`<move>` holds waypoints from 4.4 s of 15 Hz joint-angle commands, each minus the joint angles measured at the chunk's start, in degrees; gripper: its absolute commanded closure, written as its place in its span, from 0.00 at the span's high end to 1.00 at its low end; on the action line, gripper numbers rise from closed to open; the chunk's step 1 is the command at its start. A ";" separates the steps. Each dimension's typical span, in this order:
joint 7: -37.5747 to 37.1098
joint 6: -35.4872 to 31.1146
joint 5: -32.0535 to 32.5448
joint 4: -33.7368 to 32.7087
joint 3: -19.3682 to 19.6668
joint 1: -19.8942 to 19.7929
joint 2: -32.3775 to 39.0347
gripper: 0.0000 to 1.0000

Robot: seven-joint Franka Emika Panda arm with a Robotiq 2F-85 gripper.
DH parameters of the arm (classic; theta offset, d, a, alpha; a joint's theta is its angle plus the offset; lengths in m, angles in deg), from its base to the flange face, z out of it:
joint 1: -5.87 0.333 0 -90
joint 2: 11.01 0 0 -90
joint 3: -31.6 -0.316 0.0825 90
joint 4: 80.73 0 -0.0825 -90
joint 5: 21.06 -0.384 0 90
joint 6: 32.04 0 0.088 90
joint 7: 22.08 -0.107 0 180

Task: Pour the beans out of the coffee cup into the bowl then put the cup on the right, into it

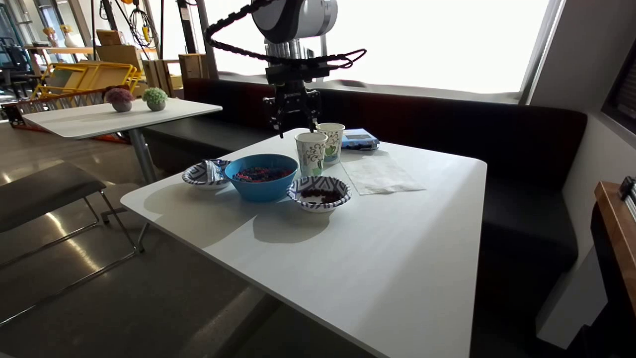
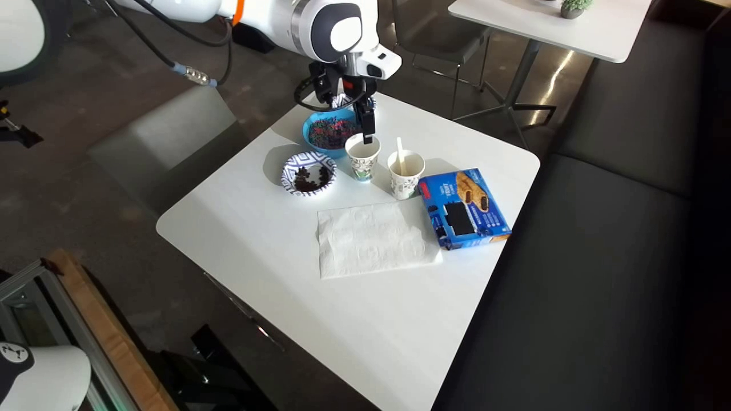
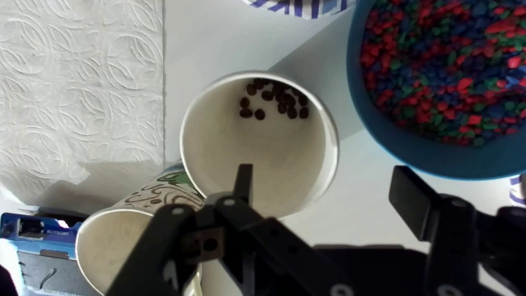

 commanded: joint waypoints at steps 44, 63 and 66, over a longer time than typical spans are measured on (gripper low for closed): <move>61.36 -8.56 -36.12 35.71 -21.39 -21.13 -22.15 0.01; 85.97 25.21 -55.58 23.29 -14.13 -23.95 -6.67 0.01; 85.97 29.17 -57.00 19.36 -13.33 -23.61 -2.88 0.01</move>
